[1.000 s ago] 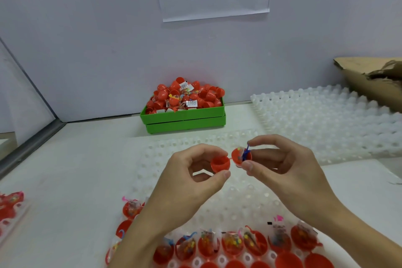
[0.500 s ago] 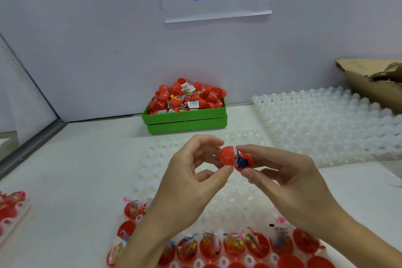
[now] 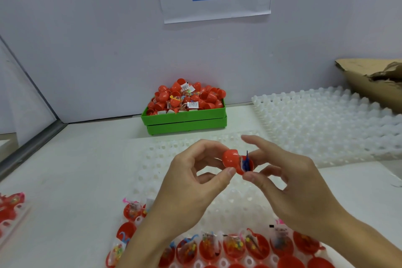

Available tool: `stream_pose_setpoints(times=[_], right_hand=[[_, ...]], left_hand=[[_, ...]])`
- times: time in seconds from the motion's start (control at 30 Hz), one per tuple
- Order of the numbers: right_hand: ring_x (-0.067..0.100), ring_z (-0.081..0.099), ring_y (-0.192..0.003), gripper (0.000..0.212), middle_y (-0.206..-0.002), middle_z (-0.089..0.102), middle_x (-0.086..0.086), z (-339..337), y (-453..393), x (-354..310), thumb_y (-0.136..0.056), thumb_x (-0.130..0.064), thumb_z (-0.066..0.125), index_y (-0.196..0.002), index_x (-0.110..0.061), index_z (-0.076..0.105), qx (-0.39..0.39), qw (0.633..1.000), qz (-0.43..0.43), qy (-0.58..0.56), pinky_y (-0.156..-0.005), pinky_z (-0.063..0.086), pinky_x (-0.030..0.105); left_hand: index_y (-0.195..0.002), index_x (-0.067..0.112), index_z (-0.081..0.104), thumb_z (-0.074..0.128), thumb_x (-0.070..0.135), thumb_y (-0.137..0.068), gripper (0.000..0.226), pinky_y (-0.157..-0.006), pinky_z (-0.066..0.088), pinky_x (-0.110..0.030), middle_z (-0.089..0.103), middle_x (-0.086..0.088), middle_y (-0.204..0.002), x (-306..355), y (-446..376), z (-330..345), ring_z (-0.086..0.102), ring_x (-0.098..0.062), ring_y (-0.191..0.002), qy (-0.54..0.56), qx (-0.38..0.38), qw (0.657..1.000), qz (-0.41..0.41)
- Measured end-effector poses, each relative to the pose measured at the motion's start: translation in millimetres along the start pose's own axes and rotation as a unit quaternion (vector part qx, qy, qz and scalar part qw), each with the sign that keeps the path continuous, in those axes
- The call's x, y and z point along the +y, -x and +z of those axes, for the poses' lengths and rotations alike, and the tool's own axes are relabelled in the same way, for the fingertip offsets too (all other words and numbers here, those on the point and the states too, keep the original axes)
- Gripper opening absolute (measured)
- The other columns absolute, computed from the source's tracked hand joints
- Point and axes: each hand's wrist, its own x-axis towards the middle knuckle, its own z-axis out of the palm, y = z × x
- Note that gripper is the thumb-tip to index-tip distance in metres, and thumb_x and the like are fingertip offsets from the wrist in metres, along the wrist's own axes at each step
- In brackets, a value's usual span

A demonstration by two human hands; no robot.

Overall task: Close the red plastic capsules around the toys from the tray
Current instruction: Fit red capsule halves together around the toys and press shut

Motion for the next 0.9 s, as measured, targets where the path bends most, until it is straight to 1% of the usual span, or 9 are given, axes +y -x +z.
stream_pose_setpoints(times=[0.07,0.13,0.23,0.3,0.5,0.63,0.73,0.8,0.9], right_hand=[[0.009,0.07,-0.09,0.04,-0.093,0.071,-0.016,-1,0,0,-0.083,-0.023,0.07,-0.121,-0.027,0.061,0.018,0.999,0.02,-0.031,-0.071,0.057,0.023],[0.01,0.07,-0.091,0.035,-0.095,0.072,-0.015,-1,1,0,-0.081,-0.021,0.071,-0.116,-0.024,0.067,0.022,0.999,0.015,-0.032,-0.068,0.058,0.027],[0.013,0.068,-0.091,0.034,-0.098,0.071,-0.009,2,1,0,-0.086,-0.014,0.07,-0.12,-0.015,0.07,0.009,1.0,-0.015,-0.012,-0.066,0.056,0.028],[0.01,0.066,-0.09,0.036,-0.099,0.069,-0.006,3,1,1,-0.086,-0.008,0.067,-0.121,-0.014,0.069,0.008,0.999,-0.032,0.012,-0.067,0.055,0.026],[0.002,0.059,-0.088,0.042,-0.096,0.065,-0.002,4,2,3,-0.084,0.001,0.063,-0.124,-0.01,0.067,-0.003,0.992,-0.071,0.101,-0.076,0.046,0.007],[0.002,0.058,-0.087,0.042,-0.097,0.065,-0.005,4,4,4,-0.085,-0.003,0.062,-0.126,-0.01,0.065,-0.021,0.99,-0.074,0.118,-0.075,0.047,0.009],[-0.004,0.057,-0.083,0.044,-0.093,0.067,-0.009,4,4,3,-0.083,-0.01,0.066,-0.127,-0.01,0.064,-0.001,0.991,-0.063,0.122,-0.07,0.05,0.013],[-0.002,0.062,-0.083,0.042,-0.091,0.07,-0.01,4,4,2,-0.08,-0.013,0.07,-0.122,-0.014,0.066,0.022,0.994,-0.045,0.095,-0.069,0.052,0.015],[0.003,0.066,-0.086,0.027,-0.092,0.071,-0.014,2,3,0,-0.081,-0.012,0.07,-0.107,-0.017,0.069,0.022,0.997,-0.033,0.061,-0.069,0.054,0.017]], left_hand=[[-0.099,0.029,0.068,0.073,0.021,-0.081,0.02,-0.075,0.061,-0.039,0.072,0.001,-0.098,0,0,0,0.068,-0.02,-0.096,0.01,0.001,1.0,0.001],[-0.099,0.027,0.068,0.073,0.019,-0.082,0.02,-0.072,0.06,-0.032,0.073,0.001,-0.098,0,-1,0,0.069,-0.02,-0.093,0.023,0.004,1.0,0.003],[-0.097,0.027,0.069,0.072,0.018,-0.081,0.019,-0.071,0.059,-0.029,0.073,-0.001,-0.097,-1,-1,1,0.069,-0.019,-0.09,0.041,0.011,0.999,0.002],[-0.097,0.027,0.069,0.072,0.018,-0.081,0.018,-0.071,0.059,-0.029,0.073,-0.001,-0.096,-1,-1,2,0.069,-0.019,-0.09,0.043,0.013,0.999,0.001],[-0.095,0.026,0.068,0.072,0.022,-0.082,0.015,-0.073,0.061,-0.035,0.073,0.002,-0.093,-1,1,9,0.069,-0.017,-0.09,0.008,0.024,1.0,-0.003],[-0.095,0.021,0.068,0.073,0.014,-0.085,0.014,-0.073,0.061,-0.036,0.073,0.003,-0.09,-2,1,10,0.07,-0.015,-0.087,-0.011,0.028,1.0,-0.006],[-0.096,0.02,0.068,0.073,0.011,-0.086,0.015,-0.074,0.061,-0.034,0.074,0.004,-0.089,-2,1,9,0.07,-0.013,-0.087,-0.018,0.026,0.999,-0.012],[-0.097,0.019,0.068,0.073,0.01,-0.086,0.015,-0.074,0.061,-0.037,0.074,0.003,-0.09,-2,1,9,0.07,-0.014,-0.087,-0.015,0.025,0.999,-0.019],[-0.096,0.02,0.068,0.073,0.015,-0.084,0.014,-0.076,0.061,-0.041,0.074,0.001,-0.09,-2,1,9,0.07,-0.016,-0.087,0.0,0.028,0.999,-0.022]])
